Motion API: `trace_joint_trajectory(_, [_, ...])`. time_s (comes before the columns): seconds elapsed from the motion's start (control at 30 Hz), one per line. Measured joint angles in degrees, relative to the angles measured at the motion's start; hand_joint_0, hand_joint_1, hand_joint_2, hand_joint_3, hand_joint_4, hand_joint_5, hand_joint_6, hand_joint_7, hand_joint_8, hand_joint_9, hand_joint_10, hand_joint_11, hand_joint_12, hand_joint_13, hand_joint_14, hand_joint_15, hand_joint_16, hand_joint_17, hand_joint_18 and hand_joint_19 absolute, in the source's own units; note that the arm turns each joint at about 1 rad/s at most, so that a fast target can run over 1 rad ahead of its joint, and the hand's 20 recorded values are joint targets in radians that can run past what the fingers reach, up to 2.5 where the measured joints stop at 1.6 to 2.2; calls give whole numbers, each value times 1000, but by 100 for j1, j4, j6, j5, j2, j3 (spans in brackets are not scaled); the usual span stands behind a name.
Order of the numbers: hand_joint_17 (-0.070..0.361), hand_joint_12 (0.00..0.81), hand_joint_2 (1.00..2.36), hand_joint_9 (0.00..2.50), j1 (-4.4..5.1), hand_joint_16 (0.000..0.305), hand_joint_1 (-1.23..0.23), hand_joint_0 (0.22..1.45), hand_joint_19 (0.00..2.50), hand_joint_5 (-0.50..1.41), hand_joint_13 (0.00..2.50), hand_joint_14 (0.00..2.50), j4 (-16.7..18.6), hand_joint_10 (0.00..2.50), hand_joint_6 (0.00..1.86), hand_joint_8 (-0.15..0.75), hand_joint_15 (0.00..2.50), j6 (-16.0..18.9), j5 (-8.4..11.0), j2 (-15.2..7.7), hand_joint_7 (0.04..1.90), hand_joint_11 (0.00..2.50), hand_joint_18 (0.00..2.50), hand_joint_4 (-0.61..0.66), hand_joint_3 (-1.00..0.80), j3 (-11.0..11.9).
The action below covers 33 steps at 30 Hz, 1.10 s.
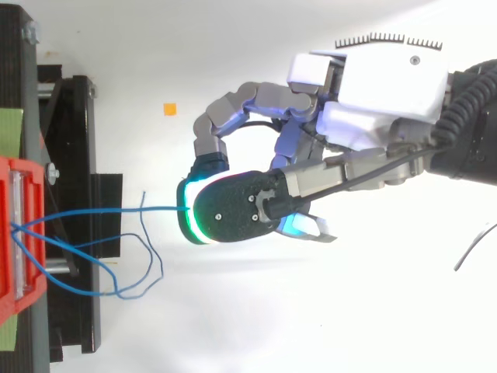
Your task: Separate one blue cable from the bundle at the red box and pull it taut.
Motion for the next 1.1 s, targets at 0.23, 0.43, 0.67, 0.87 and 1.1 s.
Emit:
trace_joint_trajectory(0.23, [128,373,1014,1390,2,57,-771,735,683,-176,1558,13,195,4,940,345,1582,143,3,0,1161,1627,971,-70,-271,-30])
trace_joint_trajectory(0.43, [128,372,1014,1390,3,57,-771,735,682,-176,1559,13,520,5,939,349,1583,148,-15,0,1168,1634,970,-70,-271,-266])
trace_joint_trajectory(0.67, [127,370,1014,1392,15,57,-773,735,684,-176,1557,13,996,5,939,344,1582,113,-19,-1,1168,1637,968,-72,-271,-450])
trace_joint_trajectory(0.87, [128,367,1014,1390,16,57,-773,736,685,-176,1558,13,1086,6,939,343,1582,60,-7,-1,1172,1635,969,-73,-271,-475])
trace_joint_trajectory(1.1, [128,370,1014,1397,14,57,-773,737,685,-176,1563,12,1093,5,938,348,1591,52,-1,-1,1177,1632,970,-75,-270,-479])
